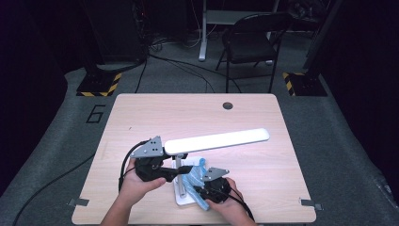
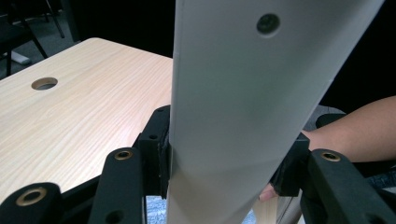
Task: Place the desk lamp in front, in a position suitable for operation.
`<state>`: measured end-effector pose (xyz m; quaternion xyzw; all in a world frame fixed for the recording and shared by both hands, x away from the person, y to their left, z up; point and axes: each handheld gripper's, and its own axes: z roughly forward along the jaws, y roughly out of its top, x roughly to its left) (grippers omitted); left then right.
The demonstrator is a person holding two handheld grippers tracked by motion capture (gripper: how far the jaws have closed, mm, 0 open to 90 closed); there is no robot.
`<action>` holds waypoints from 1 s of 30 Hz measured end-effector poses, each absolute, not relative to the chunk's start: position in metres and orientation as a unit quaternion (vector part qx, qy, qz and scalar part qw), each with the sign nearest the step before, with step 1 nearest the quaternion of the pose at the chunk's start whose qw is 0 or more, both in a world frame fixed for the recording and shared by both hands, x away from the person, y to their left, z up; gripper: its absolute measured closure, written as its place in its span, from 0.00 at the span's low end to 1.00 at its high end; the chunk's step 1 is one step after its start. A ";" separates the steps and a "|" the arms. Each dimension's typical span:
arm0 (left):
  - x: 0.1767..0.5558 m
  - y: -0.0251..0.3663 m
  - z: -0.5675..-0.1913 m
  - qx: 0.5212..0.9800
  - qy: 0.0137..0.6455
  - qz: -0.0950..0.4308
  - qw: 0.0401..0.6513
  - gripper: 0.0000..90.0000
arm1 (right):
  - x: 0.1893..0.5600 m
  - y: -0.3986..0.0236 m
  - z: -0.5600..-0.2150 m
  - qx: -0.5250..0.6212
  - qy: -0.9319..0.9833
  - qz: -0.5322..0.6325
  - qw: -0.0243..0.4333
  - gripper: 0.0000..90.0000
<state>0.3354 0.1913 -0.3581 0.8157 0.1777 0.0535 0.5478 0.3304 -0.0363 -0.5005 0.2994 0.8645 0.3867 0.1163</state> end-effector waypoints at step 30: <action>0.337 0.191 -0.359 0.815 0.175 0.054 0.549 0.56 | 0.376 -0.032 -0.501 0.334 0.854 0.380 0.124 0.73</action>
